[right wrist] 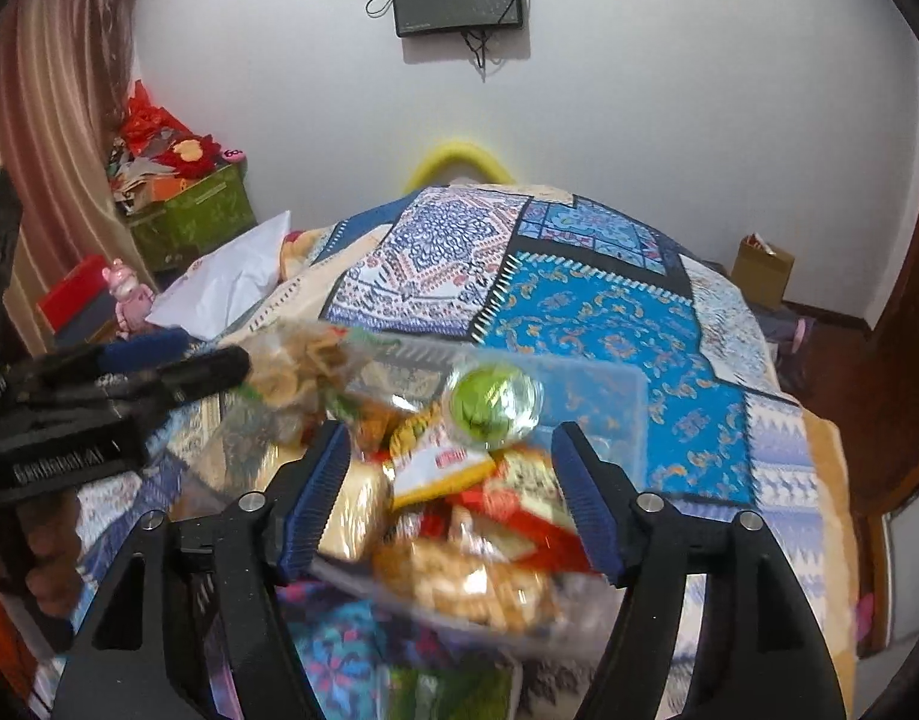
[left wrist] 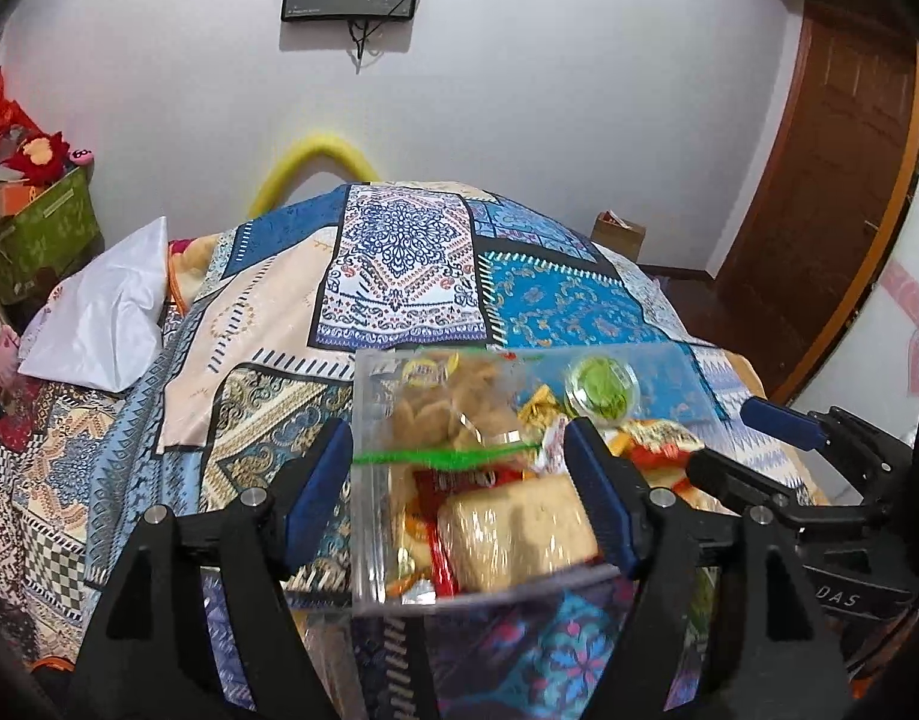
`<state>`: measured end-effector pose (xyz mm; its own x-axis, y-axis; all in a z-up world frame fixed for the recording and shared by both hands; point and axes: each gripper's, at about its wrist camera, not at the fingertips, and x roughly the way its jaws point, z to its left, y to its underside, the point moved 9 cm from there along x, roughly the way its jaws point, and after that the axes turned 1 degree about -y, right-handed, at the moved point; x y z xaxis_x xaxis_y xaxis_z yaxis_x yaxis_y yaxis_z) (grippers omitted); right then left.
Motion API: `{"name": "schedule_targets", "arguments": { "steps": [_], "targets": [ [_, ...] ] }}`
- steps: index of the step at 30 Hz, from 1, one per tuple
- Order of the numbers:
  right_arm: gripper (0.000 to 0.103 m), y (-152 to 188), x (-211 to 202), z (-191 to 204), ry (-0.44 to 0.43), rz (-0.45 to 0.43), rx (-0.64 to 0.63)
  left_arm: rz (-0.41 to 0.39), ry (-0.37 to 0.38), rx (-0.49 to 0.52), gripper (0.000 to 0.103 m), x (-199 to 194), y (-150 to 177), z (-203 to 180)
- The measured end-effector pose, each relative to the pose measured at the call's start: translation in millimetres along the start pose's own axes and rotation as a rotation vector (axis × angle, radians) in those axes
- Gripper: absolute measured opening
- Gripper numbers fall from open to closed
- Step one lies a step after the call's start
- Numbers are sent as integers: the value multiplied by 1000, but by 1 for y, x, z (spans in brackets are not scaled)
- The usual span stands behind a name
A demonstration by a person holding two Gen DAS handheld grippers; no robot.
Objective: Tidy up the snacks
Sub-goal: 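Grasp the long barcode biscuit pack with the left tool while the right tool grasps the green pea bag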
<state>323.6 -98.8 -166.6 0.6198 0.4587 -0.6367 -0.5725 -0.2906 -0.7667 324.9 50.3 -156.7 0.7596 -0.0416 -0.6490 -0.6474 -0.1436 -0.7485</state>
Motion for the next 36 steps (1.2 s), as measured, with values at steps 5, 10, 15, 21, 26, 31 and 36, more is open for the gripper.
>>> {"name": "schedule_targets", "arguments": {
  "steps": [5, 10, 15, 21, 26, 31, 36],
  "targets": [
    [70, 37, -3, -9, 11, 57, 18, 33, -4, 20, 74, -11, 28, 3],
    [83, 76, -4, -16, 52, 102, 15, 95, -7, 22, 74, -11, 63, 8],
    [83, 99, -2, -17, 20, 155, 55, 122, -31, 23, 74, -18, 95, 21],
    [73, 128, 16, -16, -51, 244, 121, 190, -83, -41, 74, -15, 126, 58],
    [47, 129, 15, -5, -88, 243, 104, 244, -86, -101, 73, -4, 146, 74],
    [34, 131, 9, -3, -88, 225, 110, 252, -90, -92, 64, 4, 154, 71],
    [33, 132, 6, -4, -86, 217, 120, 289, -87, -113, 57, 20, 161, 71]
  ]
}}
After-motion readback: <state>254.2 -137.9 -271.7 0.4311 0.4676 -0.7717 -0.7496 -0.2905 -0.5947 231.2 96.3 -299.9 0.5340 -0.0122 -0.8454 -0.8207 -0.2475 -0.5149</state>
